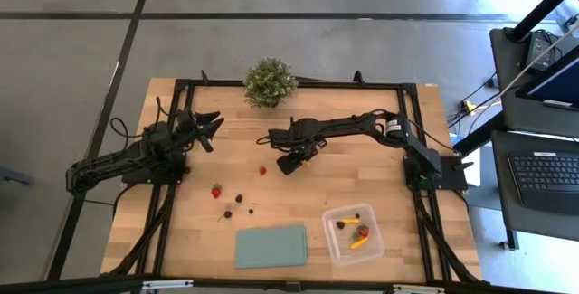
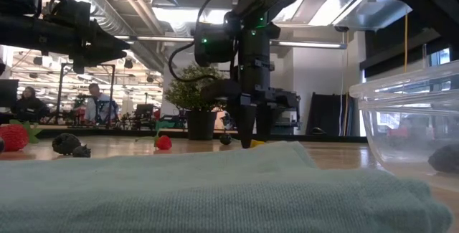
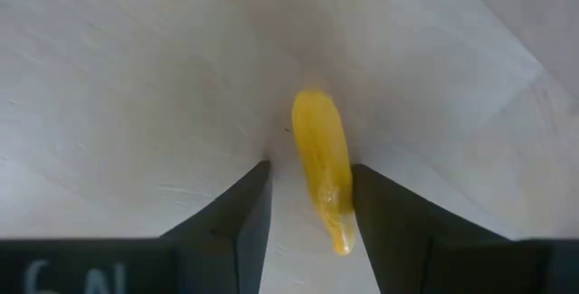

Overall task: Pick and placing Produce into tupperware
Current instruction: Put the yellow corn into the transparent bin, then put the black cherry into the transparent bin

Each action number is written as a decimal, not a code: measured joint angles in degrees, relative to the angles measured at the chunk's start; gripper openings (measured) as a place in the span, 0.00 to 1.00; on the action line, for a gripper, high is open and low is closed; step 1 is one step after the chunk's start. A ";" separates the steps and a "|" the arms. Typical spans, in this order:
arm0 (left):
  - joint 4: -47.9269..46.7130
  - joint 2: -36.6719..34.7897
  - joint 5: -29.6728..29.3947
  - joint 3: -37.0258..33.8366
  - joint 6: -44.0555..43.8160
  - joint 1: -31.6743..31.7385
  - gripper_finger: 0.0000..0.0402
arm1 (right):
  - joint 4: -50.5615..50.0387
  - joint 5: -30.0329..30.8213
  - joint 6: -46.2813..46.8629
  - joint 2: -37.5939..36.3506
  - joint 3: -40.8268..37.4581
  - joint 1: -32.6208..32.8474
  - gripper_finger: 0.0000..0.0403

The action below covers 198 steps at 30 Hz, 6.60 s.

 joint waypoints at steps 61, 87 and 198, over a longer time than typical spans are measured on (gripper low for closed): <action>0.02 -0.02 -0.01 0.00 0.00 -0.01 0.36 | 2.32 -0.35 -7.75 -9.74 8.07 0.96 0.03; 0.02 0.00 -0.03 -0.01 0.41 0.00 0.36 | -23.22 -0.86 16.48 -41.30 10.83 25.23 0.03; 0.04 -0.02 -0.03 -0.02 0.35 0.01 0.36 | -0.49 -12.22 -2.01 -30.63 3.49 5.82 0.46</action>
